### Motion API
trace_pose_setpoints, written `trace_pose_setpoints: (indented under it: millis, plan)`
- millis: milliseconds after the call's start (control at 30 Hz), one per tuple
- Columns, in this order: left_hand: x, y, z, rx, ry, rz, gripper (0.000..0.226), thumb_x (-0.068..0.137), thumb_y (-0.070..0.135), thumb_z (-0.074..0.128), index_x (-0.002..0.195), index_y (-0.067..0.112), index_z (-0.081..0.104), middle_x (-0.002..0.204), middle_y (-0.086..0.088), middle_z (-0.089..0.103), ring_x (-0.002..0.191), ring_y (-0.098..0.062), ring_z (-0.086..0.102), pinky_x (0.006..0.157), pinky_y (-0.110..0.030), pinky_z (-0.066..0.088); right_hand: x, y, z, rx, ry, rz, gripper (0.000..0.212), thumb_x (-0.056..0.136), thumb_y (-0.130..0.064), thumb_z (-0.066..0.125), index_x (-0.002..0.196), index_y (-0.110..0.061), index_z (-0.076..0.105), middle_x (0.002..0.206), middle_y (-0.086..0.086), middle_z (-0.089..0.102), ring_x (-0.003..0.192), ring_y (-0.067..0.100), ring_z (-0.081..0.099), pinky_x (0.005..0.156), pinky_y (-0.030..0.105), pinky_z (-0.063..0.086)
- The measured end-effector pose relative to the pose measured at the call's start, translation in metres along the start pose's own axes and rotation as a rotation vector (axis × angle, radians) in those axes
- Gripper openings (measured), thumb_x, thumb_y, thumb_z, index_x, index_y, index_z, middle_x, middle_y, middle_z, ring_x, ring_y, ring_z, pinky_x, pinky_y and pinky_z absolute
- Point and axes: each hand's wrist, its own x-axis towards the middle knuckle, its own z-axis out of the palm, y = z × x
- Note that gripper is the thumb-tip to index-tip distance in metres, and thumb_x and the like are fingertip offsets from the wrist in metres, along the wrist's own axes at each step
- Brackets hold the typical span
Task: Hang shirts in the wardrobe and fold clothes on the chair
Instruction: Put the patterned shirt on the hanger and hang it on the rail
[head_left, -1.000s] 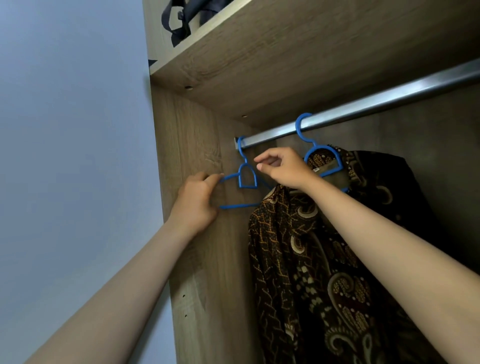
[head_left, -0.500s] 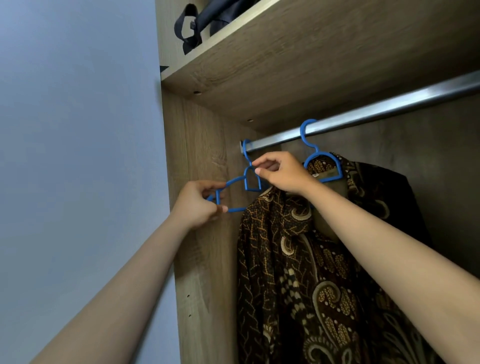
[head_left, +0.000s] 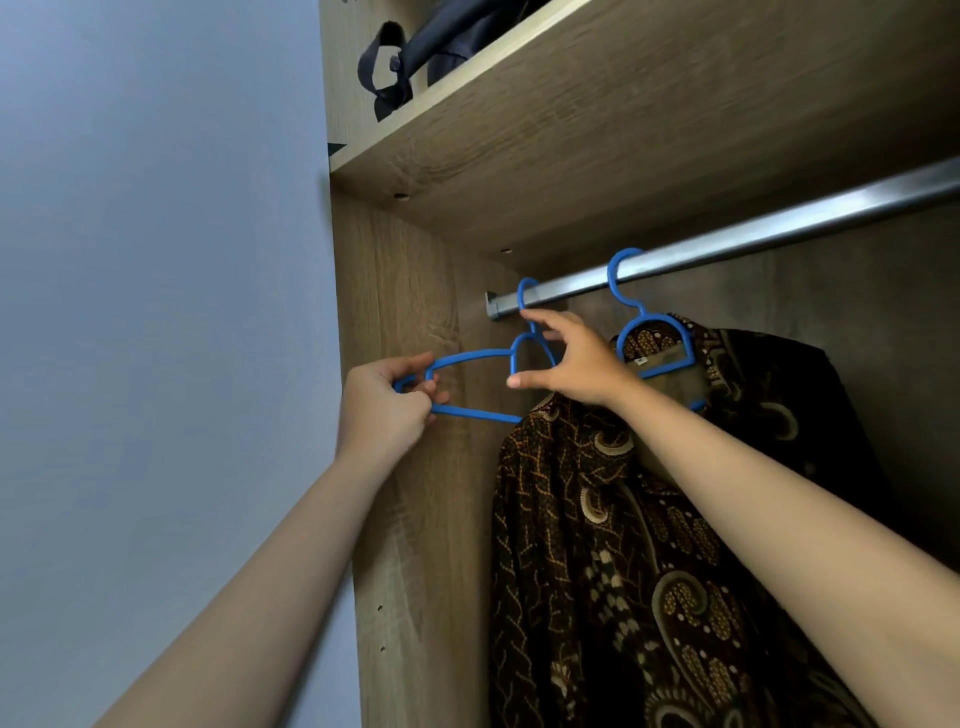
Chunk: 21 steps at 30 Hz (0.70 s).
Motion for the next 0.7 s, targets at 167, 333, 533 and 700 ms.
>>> trace_pose_setpoints:
  millis: [167,333,533,700]
  plan:
    - [-0.004,0.006,0.002,-0.001,0.058,0.014,0.027,0.086,0.002,0.062,0.110,0.016,0.065,0.104,-0.003,0.067,0.080,-0.009,0.070,0.072,-0.030,0.058,0.001,0.006,0.006,-0.105,-0.068,-0.054,0.114,0.057,-0.039,0.089,0.150,-0.028,0.025,0.154,0.001,0.024,0.141,0.017,0.026,0.111,0.033,0.029]
    - [-0.009,0.017,0.008,0.044,0.089,0.127,0.030,0.088,-0.003,0.057,0.115,0.010,0.064,0.106,-0.003,0.065,0.077,-0.006,0.069,0.075,-0.022,0.057,0.009,0.008,0.013,-0.326,-0.152,-0.009,0.137,0.048,-0.056,0.088,0.152,-0.037,0.000,0.161,0.006,0.003,0.148,0.023,0.002,0.119,0.050,0.009]
    - [-0.008,0.026,0.009,0.159,0.088,0.202,0.035,0.083,-0.005,0.060,0.115,0.009,0.065,0.105,-0.005,0.066,0.093,-0.018,0.067,0.085,-0.036,0.056,0.017,0.004,0.026,-0.558,-0.173,0.028,0.144,0.047,-0.065,0.083,0.149,-0.035,-0.015,0.161,0.012,0.003,0.148,0.027,0.004,0.116,0.057,-0.004]
    - [-0.003,0.032,0.005,0.192,0.128,0.184,0.035,0.082,-0.006,0.060,0.113,0.011,0.066,0.103,-0.005,0.066,0.093,-0.020,0.067,0.085,-0.036,0.056,0.026,-0.008,0.029,-0.607,-0.148,0.032,0.139,0.052,-0.062,0.083,0.150,-0.034,-0.011,0.160,0.012,0.006,0.145,0.033,0.019,0.113,0.063,-0.002]
